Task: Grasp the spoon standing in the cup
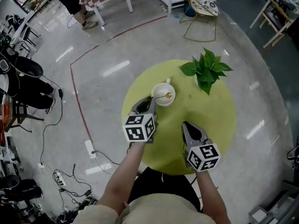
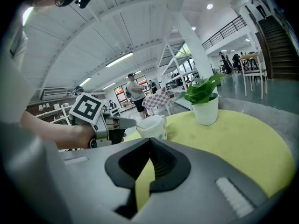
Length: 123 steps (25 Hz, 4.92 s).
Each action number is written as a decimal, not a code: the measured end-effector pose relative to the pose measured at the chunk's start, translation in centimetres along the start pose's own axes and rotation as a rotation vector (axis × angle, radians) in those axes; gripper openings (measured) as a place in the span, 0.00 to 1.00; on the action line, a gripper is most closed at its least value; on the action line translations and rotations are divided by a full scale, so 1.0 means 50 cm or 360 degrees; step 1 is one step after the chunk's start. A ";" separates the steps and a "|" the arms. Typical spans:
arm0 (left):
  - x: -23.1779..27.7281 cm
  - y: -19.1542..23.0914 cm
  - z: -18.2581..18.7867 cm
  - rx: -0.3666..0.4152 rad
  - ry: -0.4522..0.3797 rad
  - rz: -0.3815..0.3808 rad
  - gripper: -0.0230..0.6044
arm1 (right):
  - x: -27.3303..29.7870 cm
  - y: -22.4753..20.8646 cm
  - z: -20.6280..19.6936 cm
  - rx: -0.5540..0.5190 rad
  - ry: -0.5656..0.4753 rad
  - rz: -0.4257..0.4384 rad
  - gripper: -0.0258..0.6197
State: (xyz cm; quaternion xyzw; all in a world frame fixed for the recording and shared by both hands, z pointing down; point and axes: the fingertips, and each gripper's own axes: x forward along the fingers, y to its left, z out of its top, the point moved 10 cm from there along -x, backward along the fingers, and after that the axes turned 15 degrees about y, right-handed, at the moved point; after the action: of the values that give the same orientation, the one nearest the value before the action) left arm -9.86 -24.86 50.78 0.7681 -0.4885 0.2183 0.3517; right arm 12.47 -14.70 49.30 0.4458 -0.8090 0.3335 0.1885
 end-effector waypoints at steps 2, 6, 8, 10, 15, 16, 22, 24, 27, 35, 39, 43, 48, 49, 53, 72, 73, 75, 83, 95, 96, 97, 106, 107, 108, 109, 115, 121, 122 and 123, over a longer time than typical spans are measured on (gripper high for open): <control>-0.002 -0.001 0.000 -0.0006 -0.0004 -0.0001 0.10 | -0.002 0.000 -0.001 0.0000 0.0003 -0.0001 0.04; -0.003 -0.003 0.001 -0.0009 -0.0012 -0.0002 0.08 | -0.004 0.000 -0.001 -0.0001 0.0003 -0.0004 0.04; -0.004 -0.004 0.002 -0.0009 -0.0015 -0.0003 0.08 | -0.005 0.000 -0.001 -0.0003 0.0002 -0.0004 0.04; -0.004 -0.005 0.004 -0.0007 -0.0016 -0.0010 0.07 | -0.006 0.001 -0.001 -0.0007 0.0001 -0.0002 0.04; -0.013 -0.012 0.009 -0.0031 -0.0037 -0.0036 0.05 | -0.014 0.007 0.000 -0.0014 -0.0009 -0.0003 0.04; -0.014 -0.013 0.010 -0.0029 -0.0041 -0.0039 0.05 | -0.016 0.008 0.001 -0.0015 -0.0014 -0.0004 0.04; -0.031 -0.018 0.015 -0.0026 -0.0078 -0.0042 0.05 | -0.027 0.011 0.001 -0.0022 -0.0037 -0.0010 0.04; -0.044 -0.020 0.015 -0.0023 -0.0097 -0.0043 0.05 | -0.033 0.016 0.001 -0.0029 -0.0043 -0.0012 0.04; -0.062 -0.022 0.015 -0.0018 -0.0132 -0.0035 0.05 | -0.038 0.022 0.000 -0.0041 -0.0053 -0.0011 0.04; -0.116 -0.027 0.009 -0.0024 -0.0200 -0.0062 0.05 | -0.054 0.038 -0.008 -0.0068 -0.0080 -0.0017 0.04; -0.146 -0.034 -0.002 -0.0031 -0.0250 -0.0100 0.05 | -0.065 0.044 -0.014 -0.0088 -0.0091 -0.0018 0.04; -0.179 -0.040 -0.010 -0.0043 -0.0289 -0.0138 0.05 | -0.075 0.055 -0.016 -0.0104 -0.0103 -0.0019 0.04; -0.204 -0.049 -0.030 -0.0025 -0.0299 -0.0187 0.05 | -0.086 0.067 -0.026 -0.0119 -0.0116 -0.0021 0.04; -0.209 -0.050 -0.035 -0.0023 -0.0296 -0.0194 0.05 | -0.090 0.069 -0.027 -0.0123 -0.0119 -0.0022 0.04; -0.218 -0.060 -0.053 -0.0019 -0.0275 -0.0221 0.05 | -0.103 0.075 -0.032 -0.0132 -0.0132 -0.0031 0.04; -0.237 -0.101 -0.112 0.0085 -0.0170 -0.0269 0.05 | -0.143 0.090 -0.054 -0.0131 -0.0179 -0.0084 0.04; -0.238 -0.102 -0.115 0.0087 -0.0164 -0.0270 0.05 | -0.145 0.091 -0.056 -0.0130 -0.0180 -0.0087 0.04; -0.241 -0.103 -0.120 0.0094 -0.0153 -0.0273 0.05 | -0.150 0.094 -0.061 -0.0122 -0.0183 -0.0094 0.04; -0.256 -0.108 -0.139 0.0117 -0.0126 -0.0273 0.05 | -0.169 0.106 -0.075 -0.0107 -0.0200 -0.0113 0.04; -0.275 -0.115 -0.182 0.0173 -0.0079 -0.0251 0.05 | -0.188 0.131 -0.101 -0.0128 -0.0201 -0.0136 0.04; -0.277 -0.114 -0.185 0.0172 -0.0075 -0.0249 0.05 | -0.189 0.133 -0.102 -0.0131 -0.0202 -0.0141 0.04; -0.279 -0.114 -0.189 0.0168 -0.0071 -0.0247 0.05 | -0.189 0.134 -0.103 -0.0135 -0.0201 -0.0144 0.04; -0.285 -0.112 -0.193 0.0162 -0.0081 -0.0250 0.05 | -0.189 0.143 -0.098 -0.0172 -0.0194 -0.0155 0.04; -0.285 -0.112 -0.192 0.0163 -0.0082 -0.0250 0.05 | -0.188 0.144 -0.097 -0.0176 -0.0193 -0.0156 0.04; -0.286 -0.112 -0.191 0.0164 -0.0082 -0.0249 0.05 | -0.188 0.145 -0.096 -0.0178 -0.0193 -0.0156 0.04; -0.286 -0.112 -0.190 0.0165 -0.0082 -0.0248 0.05 | -0.187 0.145 -0.095 -0.0180 -0.0192 -0.0154 0.04; -0.283 -0.106 -0.188 0.0157 -0.0080 -0.0244 0.05 | -0.180 0.143 -0.089 -0.0171 -0.0193 -0.0158 0.04; -0.282 -0.105 -0.185 0.0154 -0.0079 -0.0234 0.05 | -0.179 0.139 -0.086 -0.0159 -0.0193 -0.0155 0.04; -0.283 -0.105 -0.185 0.0156 -0.0079 -0.0232 0.05 | -0.180 0.140 -0.085 -0.0159 -0.0193 -0.0154 0.04; -0.285 -0.106 -0.185 0.0158 -0.0078 -0.0230 0.05 | -0.181 0.141 -0.085 -0.0159 -0.0195 -0.0154 0.04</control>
State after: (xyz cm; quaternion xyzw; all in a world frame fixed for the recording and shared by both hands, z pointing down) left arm -11.09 -7.93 45.48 0.8231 -0.4287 0.1975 0.3159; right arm 11.34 -3.62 44.21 0.4940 -0.8122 0.2552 0.1765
